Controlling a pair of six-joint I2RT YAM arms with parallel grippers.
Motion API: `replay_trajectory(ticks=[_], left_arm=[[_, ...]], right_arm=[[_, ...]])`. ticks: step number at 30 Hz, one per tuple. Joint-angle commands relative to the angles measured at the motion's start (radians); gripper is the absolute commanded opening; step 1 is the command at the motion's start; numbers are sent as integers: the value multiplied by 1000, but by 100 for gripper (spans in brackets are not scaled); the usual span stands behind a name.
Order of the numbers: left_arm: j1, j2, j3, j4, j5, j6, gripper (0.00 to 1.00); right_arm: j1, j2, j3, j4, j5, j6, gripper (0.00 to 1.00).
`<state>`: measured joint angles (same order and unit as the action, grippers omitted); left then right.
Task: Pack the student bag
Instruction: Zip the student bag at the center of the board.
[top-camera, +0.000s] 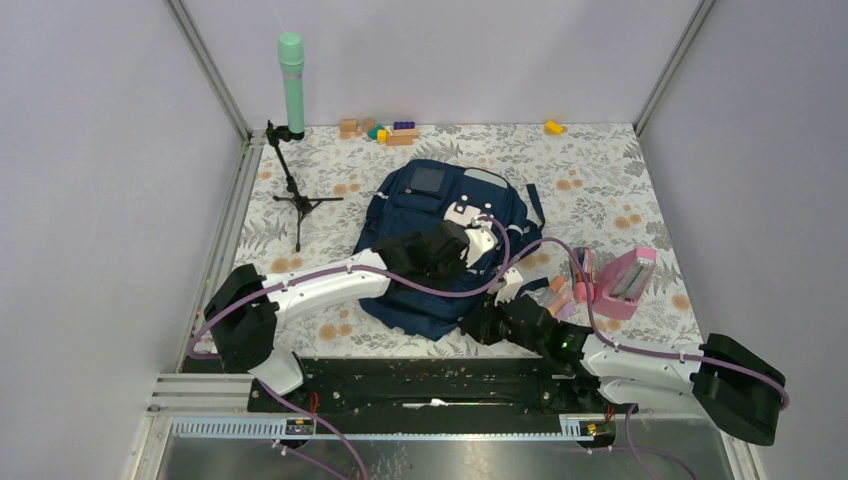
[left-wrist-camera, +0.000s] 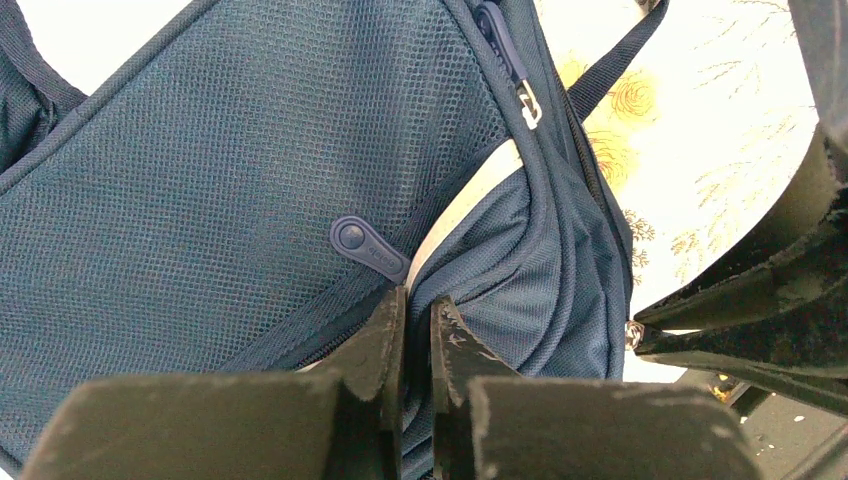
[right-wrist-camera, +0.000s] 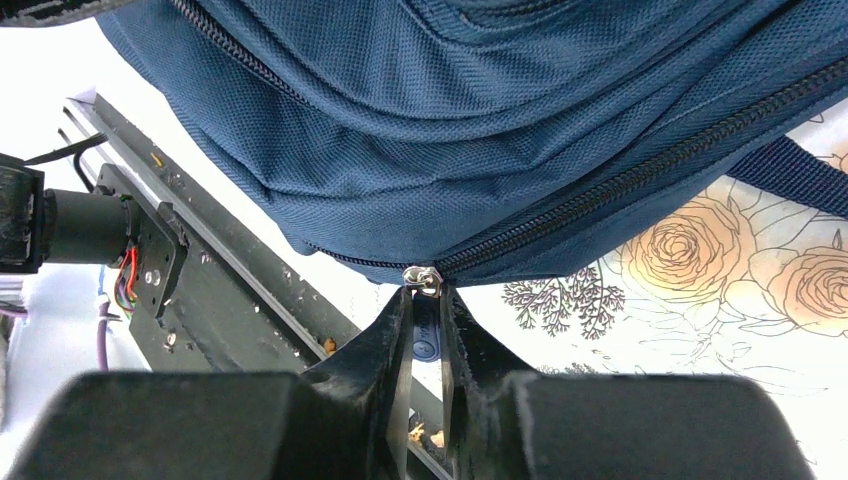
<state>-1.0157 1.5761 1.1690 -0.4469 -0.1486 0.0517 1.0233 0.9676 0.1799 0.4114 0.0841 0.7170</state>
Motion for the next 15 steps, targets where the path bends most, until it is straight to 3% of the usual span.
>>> replay_trajectory(ticks=[1, 15], left_arm=[[18, -2, 61, 108, -101, -49, 0], [96, -11, 77, 118, -32, -156, 0]], right_arm=[[105, 13, 52, 63, -23, 59, 13], [318, 147, 154, 243, 179, 55, 11]])
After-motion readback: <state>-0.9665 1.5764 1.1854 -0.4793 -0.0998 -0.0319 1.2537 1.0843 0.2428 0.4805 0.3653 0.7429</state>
